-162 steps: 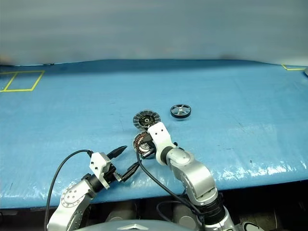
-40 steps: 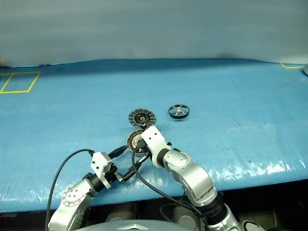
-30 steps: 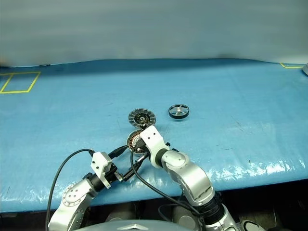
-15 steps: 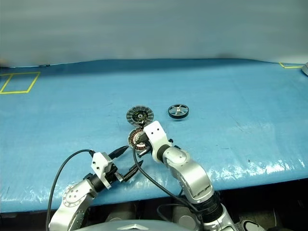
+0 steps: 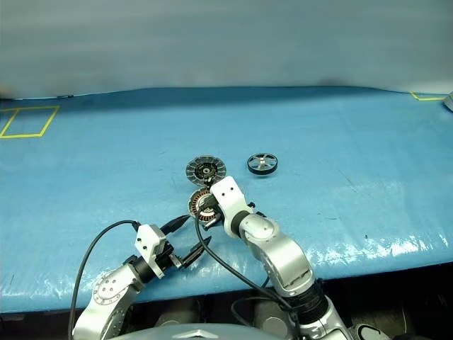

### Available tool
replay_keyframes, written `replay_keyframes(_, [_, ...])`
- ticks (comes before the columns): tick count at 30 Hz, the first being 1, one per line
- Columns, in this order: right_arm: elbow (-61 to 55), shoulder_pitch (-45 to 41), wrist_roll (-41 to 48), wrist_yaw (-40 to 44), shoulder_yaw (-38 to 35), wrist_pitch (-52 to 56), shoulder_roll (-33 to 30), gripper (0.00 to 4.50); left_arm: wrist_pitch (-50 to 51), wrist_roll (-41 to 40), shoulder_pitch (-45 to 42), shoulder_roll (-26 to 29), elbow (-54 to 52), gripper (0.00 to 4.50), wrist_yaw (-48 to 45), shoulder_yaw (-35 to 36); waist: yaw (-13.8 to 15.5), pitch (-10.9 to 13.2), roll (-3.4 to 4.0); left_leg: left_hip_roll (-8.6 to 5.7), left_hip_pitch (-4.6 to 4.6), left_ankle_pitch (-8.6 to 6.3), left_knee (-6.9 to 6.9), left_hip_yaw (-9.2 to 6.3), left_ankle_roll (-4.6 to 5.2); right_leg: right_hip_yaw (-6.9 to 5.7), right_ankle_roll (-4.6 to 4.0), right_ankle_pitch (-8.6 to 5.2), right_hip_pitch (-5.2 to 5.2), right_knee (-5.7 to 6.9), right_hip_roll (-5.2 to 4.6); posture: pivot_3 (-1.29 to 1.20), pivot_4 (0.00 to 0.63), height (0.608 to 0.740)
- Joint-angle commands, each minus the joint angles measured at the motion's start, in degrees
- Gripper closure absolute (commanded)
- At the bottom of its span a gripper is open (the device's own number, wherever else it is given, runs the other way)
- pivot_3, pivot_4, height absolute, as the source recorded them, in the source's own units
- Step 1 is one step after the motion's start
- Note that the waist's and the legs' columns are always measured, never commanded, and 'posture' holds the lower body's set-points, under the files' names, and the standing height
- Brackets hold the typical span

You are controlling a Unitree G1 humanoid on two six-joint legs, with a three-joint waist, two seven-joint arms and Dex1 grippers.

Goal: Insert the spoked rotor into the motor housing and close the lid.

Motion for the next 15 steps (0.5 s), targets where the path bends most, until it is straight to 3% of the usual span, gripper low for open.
replay_keyframes(1, [-1.6, -1.7, -0.1, -0.2, 0.0, -1.0, 0.9, 4.48, -2.3, 1.0, -0.4, -0.6, 0.7, 0.00, 1.5, 1.0, 0.0, 0.0, 0.00, 0.00, 0.00, 0.00, 0.00, 0.00, 0.00, 0.00, -0.01, 0.01, 0.00, 0.00, 0.00, 0.00, 0.150, 0.740])
replay_keyframes(15, [5.2, -3.8, -2.0, 0.4, 1.6, -2.4, 1.8, 4.48, -2.5, 0.9, -0.3, -0.5, 1.0, 0.00, 1.4, 0.9, -0.2, 0.0, 0.00, 0.01, 0.04, 0.01, 0.01, 0.02, -0.01, 0.01, -0.12, 0.09, 0.02, 0.03, 0.03, 0.00, 0.150, 0.740])
